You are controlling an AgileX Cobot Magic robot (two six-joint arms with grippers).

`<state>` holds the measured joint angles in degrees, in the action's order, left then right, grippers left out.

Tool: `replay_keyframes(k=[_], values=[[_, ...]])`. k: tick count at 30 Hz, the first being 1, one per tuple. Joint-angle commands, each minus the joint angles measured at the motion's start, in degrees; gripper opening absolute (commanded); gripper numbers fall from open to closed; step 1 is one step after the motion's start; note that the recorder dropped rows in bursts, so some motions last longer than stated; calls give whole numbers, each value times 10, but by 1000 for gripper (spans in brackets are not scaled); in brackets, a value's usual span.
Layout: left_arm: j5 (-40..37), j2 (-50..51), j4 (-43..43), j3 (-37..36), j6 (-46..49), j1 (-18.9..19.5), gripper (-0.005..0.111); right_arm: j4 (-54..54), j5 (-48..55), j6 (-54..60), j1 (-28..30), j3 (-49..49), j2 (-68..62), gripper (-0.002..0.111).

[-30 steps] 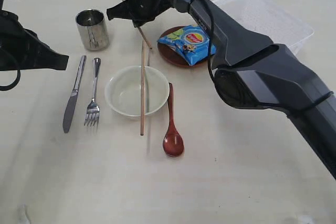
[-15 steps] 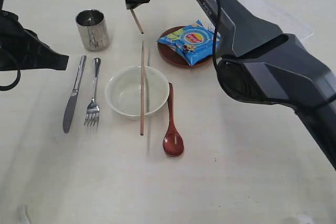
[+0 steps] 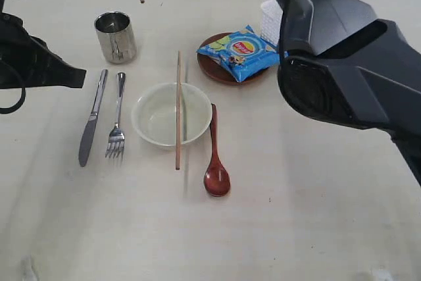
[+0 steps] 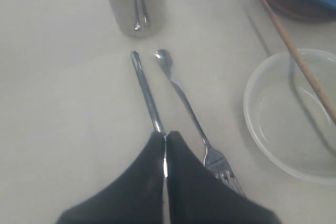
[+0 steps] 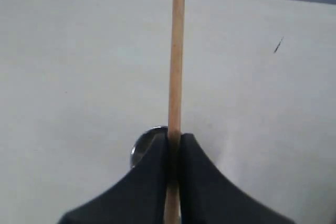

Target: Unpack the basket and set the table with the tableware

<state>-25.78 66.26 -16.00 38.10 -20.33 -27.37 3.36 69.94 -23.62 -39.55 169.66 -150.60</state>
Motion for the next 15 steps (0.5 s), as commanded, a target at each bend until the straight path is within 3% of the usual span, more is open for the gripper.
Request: replay_keyframes(k=[1, 9, 15], values=[[2, -3, -2, -3, 0, 2, 0, -6, 0, -19, -24, 3, 20, 0], [2, -3, -2, -3, 0, 2, 0, -12, 0, -18, -40, 3, 52, 0], [2, -3, -2, -3, 0, 2, 0, -39, 0, 10, -47, -120, 118, 0]])
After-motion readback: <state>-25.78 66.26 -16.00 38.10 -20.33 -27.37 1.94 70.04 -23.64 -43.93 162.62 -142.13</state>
